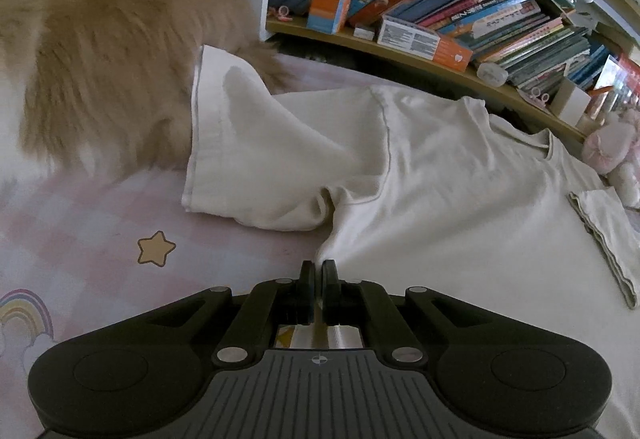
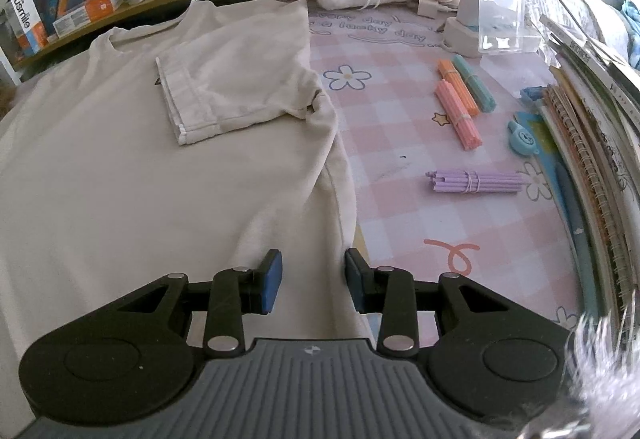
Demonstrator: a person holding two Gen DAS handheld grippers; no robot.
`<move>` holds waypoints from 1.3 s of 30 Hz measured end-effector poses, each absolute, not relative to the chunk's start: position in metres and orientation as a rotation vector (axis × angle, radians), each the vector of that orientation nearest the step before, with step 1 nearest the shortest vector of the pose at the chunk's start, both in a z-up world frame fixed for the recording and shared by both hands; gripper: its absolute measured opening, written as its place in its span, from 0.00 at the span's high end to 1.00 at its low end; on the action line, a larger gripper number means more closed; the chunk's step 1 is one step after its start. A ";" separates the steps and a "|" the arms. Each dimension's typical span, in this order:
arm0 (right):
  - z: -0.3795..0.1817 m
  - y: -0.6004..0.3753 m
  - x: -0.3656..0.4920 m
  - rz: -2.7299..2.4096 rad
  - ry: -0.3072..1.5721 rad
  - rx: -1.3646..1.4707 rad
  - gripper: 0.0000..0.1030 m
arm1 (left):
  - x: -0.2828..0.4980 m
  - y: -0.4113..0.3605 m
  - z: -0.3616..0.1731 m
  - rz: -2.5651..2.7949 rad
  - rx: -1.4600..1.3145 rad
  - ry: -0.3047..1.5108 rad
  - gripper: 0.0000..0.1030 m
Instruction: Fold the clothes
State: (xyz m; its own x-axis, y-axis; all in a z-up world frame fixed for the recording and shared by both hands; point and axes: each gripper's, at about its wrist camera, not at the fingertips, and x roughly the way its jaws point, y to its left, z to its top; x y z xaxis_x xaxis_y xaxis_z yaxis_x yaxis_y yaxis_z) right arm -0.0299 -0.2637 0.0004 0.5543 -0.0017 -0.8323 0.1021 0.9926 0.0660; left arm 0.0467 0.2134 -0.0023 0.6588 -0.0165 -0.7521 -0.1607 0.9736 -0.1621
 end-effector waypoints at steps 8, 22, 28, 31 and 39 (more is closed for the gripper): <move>0.001 -0.263 -0.028 -0.071 0.988 0.096 0.62 | 0.045 0.213 0.008 0.038 -0.180 0.874 0.89; 0.042 -0.241 -0.015 -0.055 0.851 0.080 0.26 | 0.016 0.166 0.061 -0.139 -0.027 0.710 0.17; 0.041 -0.222 0.014 0.084 0.820 0.023 0.21 | 0.042 0.117 0.054 -0.185 -0.006 0.756 0.13; 0.038 -0.212 0.029 0.152 0.806 -0.009 0.21 | 0.061 0.091 0.045 -0.211 0.016 0.772 0.13; 0.020 -0.200 0.067 0.214 0.744 -0.111 0.21 | 0.117 0.033 0.027 -0.232 0.100 0.778 0.13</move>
